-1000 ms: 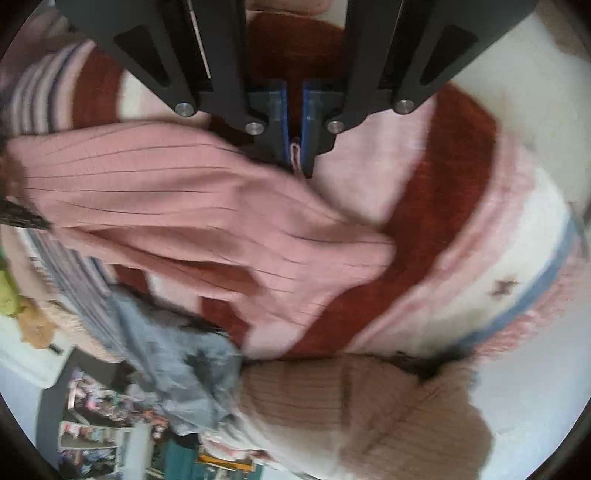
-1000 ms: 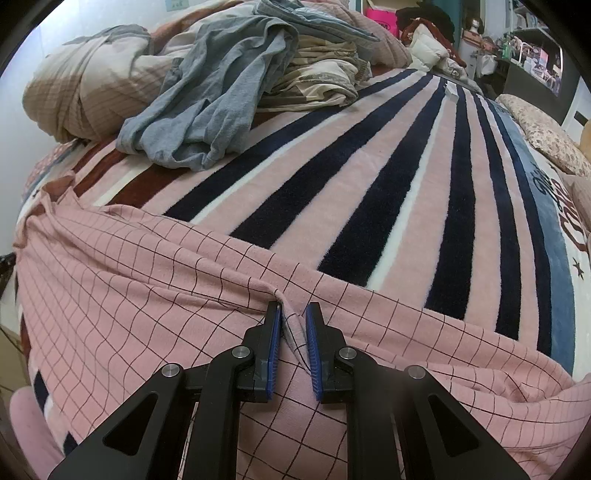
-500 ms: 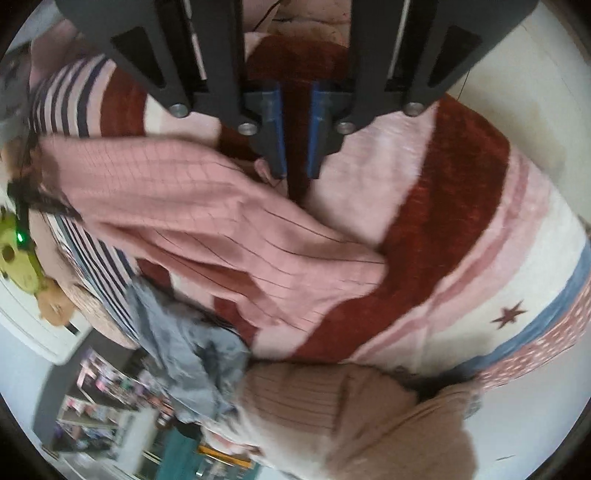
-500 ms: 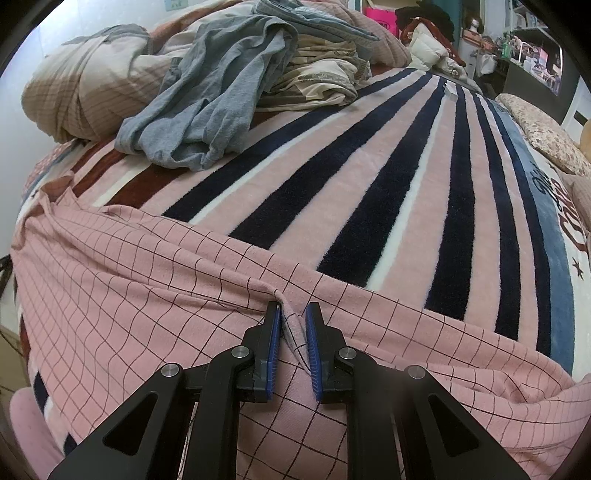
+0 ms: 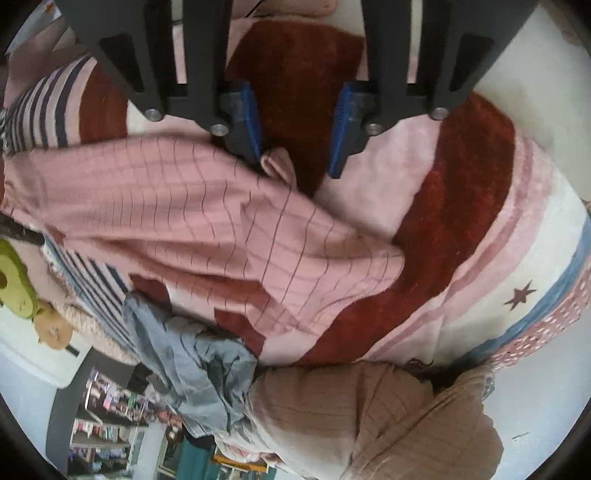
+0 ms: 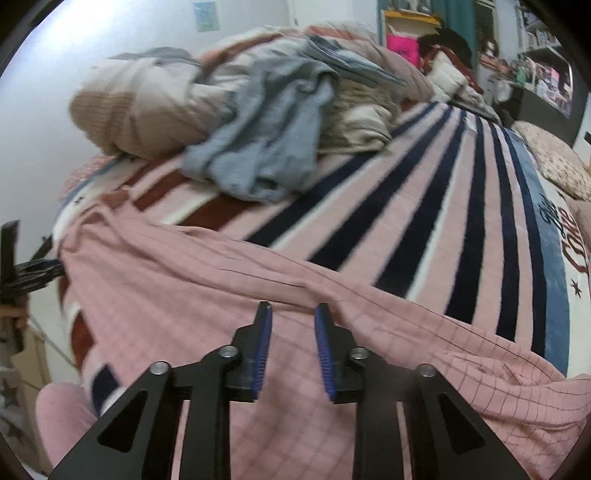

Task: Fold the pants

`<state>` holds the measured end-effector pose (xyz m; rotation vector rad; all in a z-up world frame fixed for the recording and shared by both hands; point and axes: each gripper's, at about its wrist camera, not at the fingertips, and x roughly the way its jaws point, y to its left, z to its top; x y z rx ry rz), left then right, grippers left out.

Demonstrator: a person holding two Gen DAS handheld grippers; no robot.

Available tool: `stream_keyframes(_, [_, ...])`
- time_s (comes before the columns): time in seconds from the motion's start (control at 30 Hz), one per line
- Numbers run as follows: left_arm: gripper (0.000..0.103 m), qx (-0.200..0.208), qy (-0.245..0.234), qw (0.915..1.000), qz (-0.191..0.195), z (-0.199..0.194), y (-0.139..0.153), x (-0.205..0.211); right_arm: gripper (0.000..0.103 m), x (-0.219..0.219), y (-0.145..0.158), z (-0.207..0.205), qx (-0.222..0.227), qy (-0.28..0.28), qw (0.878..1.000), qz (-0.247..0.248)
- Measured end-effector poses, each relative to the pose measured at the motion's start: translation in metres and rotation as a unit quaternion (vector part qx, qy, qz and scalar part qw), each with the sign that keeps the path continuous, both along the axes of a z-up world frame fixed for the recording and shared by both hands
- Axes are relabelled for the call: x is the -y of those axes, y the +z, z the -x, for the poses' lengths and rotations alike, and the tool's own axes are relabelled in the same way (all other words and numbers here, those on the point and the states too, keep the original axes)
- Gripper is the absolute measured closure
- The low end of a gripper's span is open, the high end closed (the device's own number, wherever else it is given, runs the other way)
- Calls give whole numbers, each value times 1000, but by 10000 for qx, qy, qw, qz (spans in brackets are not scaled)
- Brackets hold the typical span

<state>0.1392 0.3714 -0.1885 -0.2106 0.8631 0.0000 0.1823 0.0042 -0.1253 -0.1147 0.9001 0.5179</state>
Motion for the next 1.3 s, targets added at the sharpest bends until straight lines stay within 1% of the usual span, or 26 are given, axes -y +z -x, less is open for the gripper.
stream_keyframes(0.03, [79, 71, -7, 9999, 101, -2, 1, -1, 82, -3, 3, 5, 47, 44, 10000, -5])
stream_keyframes(0.07, [85, 108, -10, 9998, 177, -4, 1, -2, 82, -6, 6, 9, 87, 87, 9999, -8])
stream_keyframes(0.13, [89, 140, 13, 9993, 347, -8, -1, -3, 82, -12, 12, 17, 100, 171, 9998, -72])
stream_keyframes(0.23, [89, 238, 16, 9978, 623, -10, -1, -5, 82, -18, 15, 23, 10, 289, 9994, -209])
stream_keyframes(0.27, [87, 272, 22, 9966, 779, -9, -1, -7, 82, -19, 15, 23, -17, 312, 9992, -236])
stream_keyframes(0.33, [81, 299, 42, 9950, 949, -8, -3, -10, 82, -25, 14, 26, -40, 363, 9990, -251])
stream_keyframes(0.37, [81, 312, 51, 9947, 983, -8, -4, -11, 82, -27, 14, 27, -35, 385, 9990, -240])
stream_keyframes(0.43, [84, 291, 113, 9945, 1004, -10, -6, -11, 82, -30, 13, 27, -50, 415, 9989, -235])
stream_keyframes(0.47, [97, 295, 198, 9947, 966, -10, -6, -10, 82, -31, 13, 27, -71, 428, 9988, -247])
stream_keyframes(0.53, [100, 290, 291, 9950, 912, -9, -7, -11, 82, -35, 12, 26, -126, 439, 9985, -290])
stream_keyframes(0.67, [100, 470, 600, 9935, 849, -4, -2, -18, 82, -40, 11, 27, -143, 475, 9984, -281])
stream_keyframes(0.7, [101, 480, 643, 9938, 772, -4, 0, -18, 82, -41, 11, 27, -153, 479, 9983, -278])
stream_keyframes(0.8, [102, 401, 840, 9949, 383, -6, 0, -17, 82, -41, 9, 28, -164, 503, 9984, -200])
stream_keyframes(0.83, [102, 377, 899, 9947, 338, -7, 0, -18, 82, -40, 8, 29, -157, 495, 9985, -151])
stream_keyframes(1.0, [103, 356, 1260, 9906, 389, -5, -2, -39, 82, -29, -1, 29, -327, 395, 9987, -63])
stream_keyframes(1.03, [103, 367, 1347, 9892, 451, -4, -2, -45, 82, -26, -2, 30, -360, 364, 9987, -58])
stream_keyframes(1.1, [103, 386, 1235, 9864, 1016, 1, -3, -54, 82, -18, -5, 31, -423, 288, 9987, -72])
stream_keyframes(1.13, [103, 407, 1186, 9836, 1297, 5, -3, -57, 82, -15, -6, 31, -451, 264, 9986, -88])
stream_keyframes(1.2, [90, 431, 1130, 9826, 1408, 13, -1, -55, 82, -10, -7, 31, -479, 207, 9986, -132])
stream_keyframes(1.23, [63, 459, 1055, 9822, 1485, 16, 1, -53, 82, -7, -7, 31, -482, 184, 9985, -159])
stream_keyframes(1.27, [43, 524, 894, 9804, 1674, 20, 3, -48, 82, -5, -7, 31, -486, 161, 9985, -193])
stream_keyframes(1.3, [40, 593, 792, 9783, 1823, 21, 3, -45, 82, -4, -7, 32, -489, 143, 9985, -222])
